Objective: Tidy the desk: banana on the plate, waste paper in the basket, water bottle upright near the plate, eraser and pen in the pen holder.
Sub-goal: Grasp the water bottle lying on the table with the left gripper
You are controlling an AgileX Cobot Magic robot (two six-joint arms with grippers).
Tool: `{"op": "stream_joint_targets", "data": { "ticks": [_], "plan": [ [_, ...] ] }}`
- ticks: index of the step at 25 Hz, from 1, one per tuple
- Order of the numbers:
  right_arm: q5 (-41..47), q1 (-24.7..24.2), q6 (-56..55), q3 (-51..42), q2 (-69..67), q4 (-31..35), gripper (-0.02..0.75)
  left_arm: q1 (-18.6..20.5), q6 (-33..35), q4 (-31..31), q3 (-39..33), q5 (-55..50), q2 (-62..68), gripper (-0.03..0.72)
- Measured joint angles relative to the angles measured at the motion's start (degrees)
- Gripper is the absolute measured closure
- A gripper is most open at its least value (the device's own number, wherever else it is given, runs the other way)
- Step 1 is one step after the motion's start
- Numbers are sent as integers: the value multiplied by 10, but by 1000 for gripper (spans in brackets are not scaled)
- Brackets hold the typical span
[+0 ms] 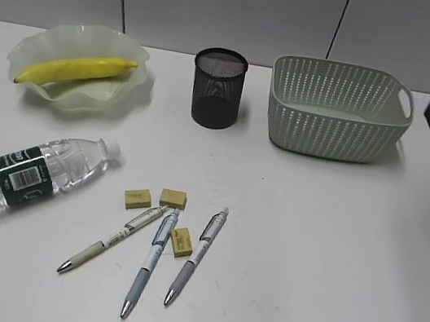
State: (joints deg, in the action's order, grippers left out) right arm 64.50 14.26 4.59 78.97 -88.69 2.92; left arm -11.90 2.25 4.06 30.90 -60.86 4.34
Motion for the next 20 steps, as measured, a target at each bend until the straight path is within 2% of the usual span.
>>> {"op": "stream_joint_targets", "data": {
  "ticks": [10,20],
  "plan": [
    [3,0,-4,-294,340,-1,155,0,0,0,0,0,0,321],
    [-1,0,-5,-449,679,-1,155,0,0,0,0,1,0,321]
  ]
}}
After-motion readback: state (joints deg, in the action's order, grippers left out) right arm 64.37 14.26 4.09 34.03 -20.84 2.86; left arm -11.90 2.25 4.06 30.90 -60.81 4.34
